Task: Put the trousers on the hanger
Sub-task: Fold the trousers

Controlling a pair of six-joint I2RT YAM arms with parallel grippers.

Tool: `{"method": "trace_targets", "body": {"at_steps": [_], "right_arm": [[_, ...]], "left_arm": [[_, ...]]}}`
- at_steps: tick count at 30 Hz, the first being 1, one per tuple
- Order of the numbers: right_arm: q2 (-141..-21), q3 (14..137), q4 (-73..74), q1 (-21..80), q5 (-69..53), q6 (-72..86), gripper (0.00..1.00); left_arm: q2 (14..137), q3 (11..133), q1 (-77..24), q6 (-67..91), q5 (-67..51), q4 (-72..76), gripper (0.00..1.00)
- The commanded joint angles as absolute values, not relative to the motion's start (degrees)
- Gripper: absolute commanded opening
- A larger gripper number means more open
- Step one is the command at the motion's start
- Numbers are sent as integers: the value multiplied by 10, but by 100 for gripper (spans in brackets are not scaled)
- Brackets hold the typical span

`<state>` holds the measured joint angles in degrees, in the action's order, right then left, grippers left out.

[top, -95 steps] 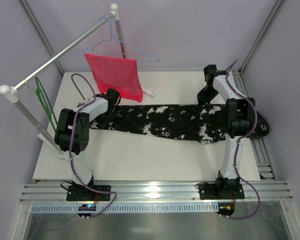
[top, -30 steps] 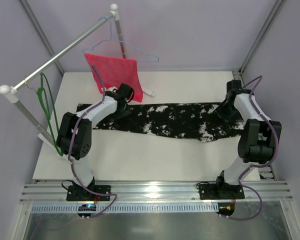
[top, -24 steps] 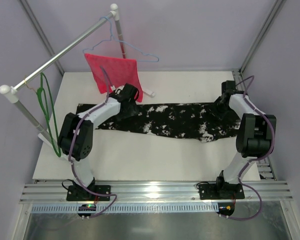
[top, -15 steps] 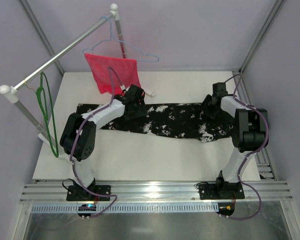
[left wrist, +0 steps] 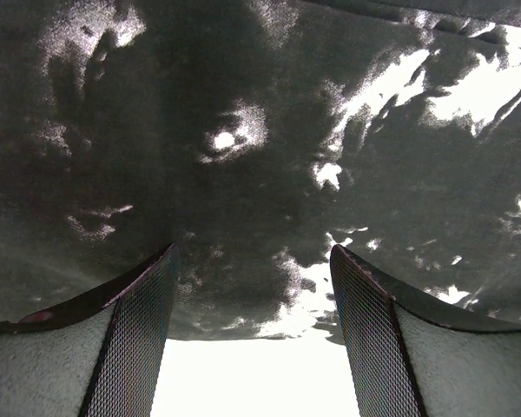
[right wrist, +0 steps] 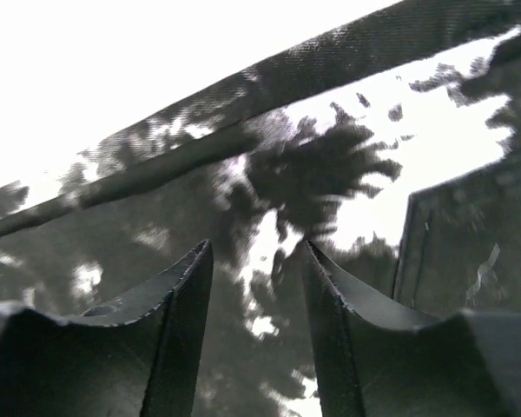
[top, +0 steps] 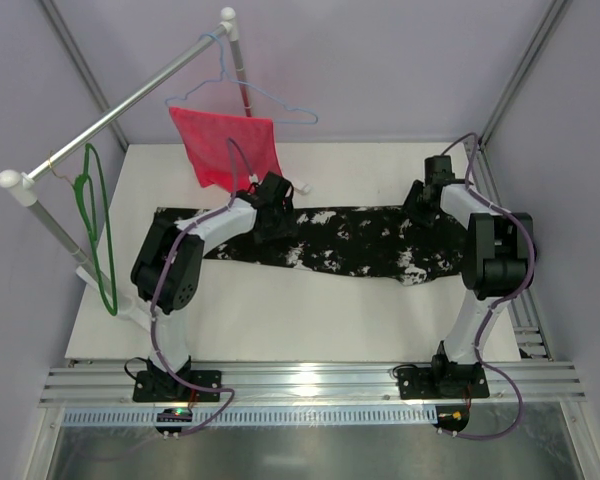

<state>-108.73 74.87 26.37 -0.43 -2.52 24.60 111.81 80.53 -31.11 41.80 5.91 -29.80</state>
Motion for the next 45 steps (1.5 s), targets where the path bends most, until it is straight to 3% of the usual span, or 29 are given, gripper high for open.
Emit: {"method": "trace_targets", "body": {"at_steps": [1,4,6,8,9,11,26,32,45], "right_arm": [[-1118,769,270,0,-19,218,47],[-1135,774,264,2,-23,215,46],[-1146,783,265,18,-20,212,38],[-1148,787,265,25,-11,211,26],[-1142,785,263,25,-3,210,11],[-1129,780,253,28,24,213,4],[-1089,806,222,38,68,231,4],[-1092,813,200,38,70,246,4],[-1134,848,179,37,69,261,4]], "left_arm": [[1125,830,-314,406,45,-284,70],[1128,831,-315,403,46,-286,70],[1127,829,-315,402,47,-286,70],[1127,829,-315,403,50,-287,70],[1128,830,-315,403,50,-287,70],[1131,829,-315,403,47,-287,70],[1150,834,-315,413,87,-308,70],[1218,875,-312,462,149,-407,72],[1248,849,-294,504,134,-405,73]]}}
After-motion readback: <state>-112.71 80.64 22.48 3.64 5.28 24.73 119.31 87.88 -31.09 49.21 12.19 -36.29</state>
